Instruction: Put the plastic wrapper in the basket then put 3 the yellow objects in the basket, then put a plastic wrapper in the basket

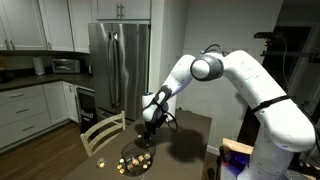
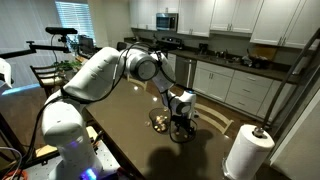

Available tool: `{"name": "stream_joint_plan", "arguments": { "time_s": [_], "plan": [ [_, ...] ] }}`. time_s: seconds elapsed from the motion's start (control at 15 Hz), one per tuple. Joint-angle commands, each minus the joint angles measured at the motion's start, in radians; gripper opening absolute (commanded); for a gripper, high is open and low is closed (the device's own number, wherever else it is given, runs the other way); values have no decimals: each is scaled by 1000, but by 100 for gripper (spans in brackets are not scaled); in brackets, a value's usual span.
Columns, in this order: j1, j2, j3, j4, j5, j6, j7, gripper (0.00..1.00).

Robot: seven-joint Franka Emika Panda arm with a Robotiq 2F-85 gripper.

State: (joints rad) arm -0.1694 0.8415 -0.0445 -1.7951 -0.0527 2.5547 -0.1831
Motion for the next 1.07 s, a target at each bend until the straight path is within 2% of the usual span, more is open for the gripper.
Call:
{"name": "stream_joint_plan", "arguments": {
  "time_s": [0.0,0.07,0.73,1.0],
  "plan": [
    [-18,25,11,35,10,-19,-17,75],
    [-14,29,7,38,6,-20,-13,74],
    [-19,81,9,97,6,-34,-16,7],
    [-13,73,5,96,4,-34,-10,0]
  ]
}}
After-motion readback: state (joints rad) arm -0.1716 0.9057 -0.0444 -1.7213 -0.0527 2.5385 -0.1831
